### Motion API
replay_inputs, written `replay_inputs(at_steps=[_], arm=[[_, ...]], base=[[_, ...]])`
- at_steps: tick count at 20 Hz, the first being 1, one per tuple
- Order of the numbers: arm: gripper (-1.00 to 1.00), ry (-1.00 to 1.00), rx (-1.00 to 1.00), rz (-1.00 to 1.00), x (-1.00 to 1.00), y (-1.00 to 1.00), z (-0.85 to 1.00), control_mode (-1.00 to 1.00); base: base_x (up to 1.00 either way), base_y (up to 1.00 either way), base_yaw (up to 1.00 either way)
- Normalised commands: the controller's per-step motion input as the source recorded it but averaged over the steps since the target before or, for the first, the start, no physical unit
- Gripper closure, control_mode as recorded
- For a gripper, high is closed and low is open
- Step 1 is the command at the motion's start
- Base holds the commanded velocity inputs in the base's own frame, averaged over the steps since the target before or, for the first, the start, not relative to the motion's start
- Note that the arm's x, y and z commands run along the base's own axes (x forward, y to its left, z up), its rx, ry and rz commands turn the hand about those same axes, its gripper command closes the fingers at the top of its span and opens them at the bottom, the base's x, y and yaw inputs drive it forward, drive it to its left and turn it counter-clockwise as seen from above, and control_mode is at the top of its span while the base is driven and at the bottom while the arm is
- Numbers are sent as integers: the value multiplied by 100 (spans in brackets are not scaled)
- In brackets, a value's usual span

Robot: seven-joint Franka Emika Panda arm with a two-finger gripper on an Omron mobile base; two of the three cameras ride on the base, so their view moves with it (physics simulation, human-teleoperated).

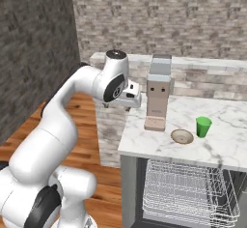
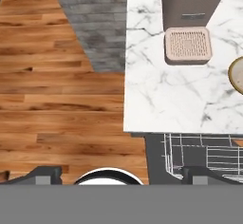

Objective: Pick up the cup and bowl from the counter, place them in the dishwasher, and close the dishwasher door.

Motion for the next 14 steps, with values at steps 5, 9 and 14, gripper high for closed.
replay_inputs(at_steps=[5,9,14], arm=[[-100,0,0,0,5,-27,-26,-100],[-100,0,0,0,7,-30,-19,-100],[-100,0,0,0,11,-32,-25,-100]], base=[[0,0,0],[0,0,0],[0,0,0]])
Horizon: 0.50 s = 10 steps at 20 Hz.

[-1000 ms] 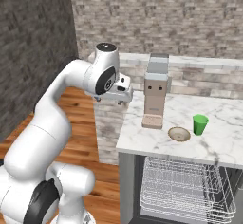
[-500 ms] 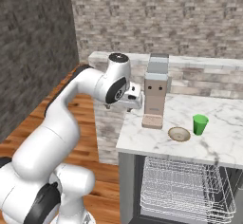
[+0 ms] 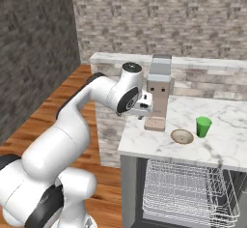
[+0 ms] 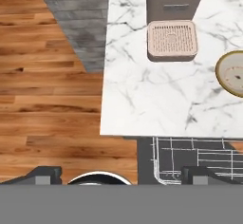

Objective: Pick up the cup and bowl from the counter, place them in the dishwasher, and close the dishwasher door.

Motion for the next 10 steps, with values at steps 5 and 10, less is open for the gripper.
replay_inputs(at_steps=[5,10], arm=[[-100,0,0,0,19,-24,-27,-100],[-100,0,0,0,15,-20,-21,-100]], base=[[0,0,0],[0,0,0]])
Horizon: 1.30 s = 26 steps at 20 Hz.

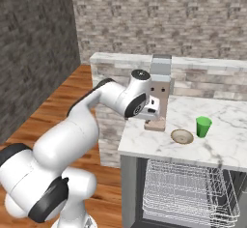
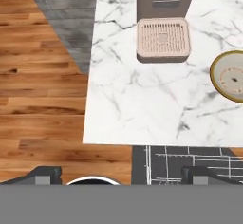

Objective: Pick up the cup and bowl from the counter, place them in the dishwasher, and close the dishwasher door.

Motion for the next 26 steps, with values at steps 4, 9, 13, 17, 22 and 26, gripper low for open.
replay_inputs(at_steps=[4,9,13,17,22,26], arm=[[-100,0,-1,0,8,-17,-21,-100],[-100,0,-3,0,3,-12,-22,-100],[-100,0,-7,0,10,-9,-16,-100],[-100,0,-7,0,20,-19,-7,-100],[-100,0,-3,0,20,-26,-2,-100],[-100,0,0,0,26,-34,0,-100]], base=[[0,0,0],[0,0,0],[0,0,0],[0,0,0],[0,0,0],[0,0,0]])
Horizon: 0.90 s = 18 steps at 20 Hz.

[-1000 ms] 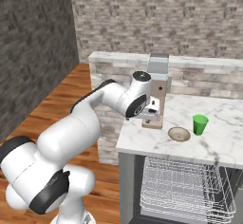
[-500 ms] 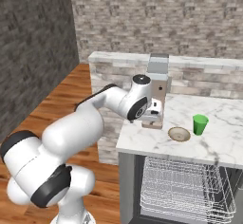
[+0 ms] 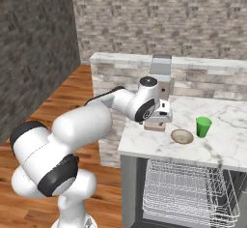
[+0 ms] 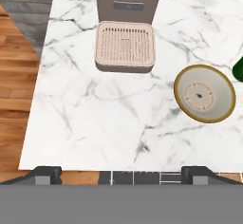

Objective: Pick up the cup and bowl from the counter, place them in the dishwasher, and close the dishwasher door.

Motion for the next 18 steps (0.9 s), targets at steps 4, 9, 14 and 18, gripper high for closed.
replay_inputs(at_steps=[4,9,14,18], arm=[[-100,0,0,0,23,-38,0,-100],[-100,0,0,0,13,-38,0,-100],[-100,0,0,0,6,-36,0,-100],[-100,0,-2,0,4,-25,0,-100]], base=[[0,0,0],[0,0,0],[0,0,0],[0,0,0]])
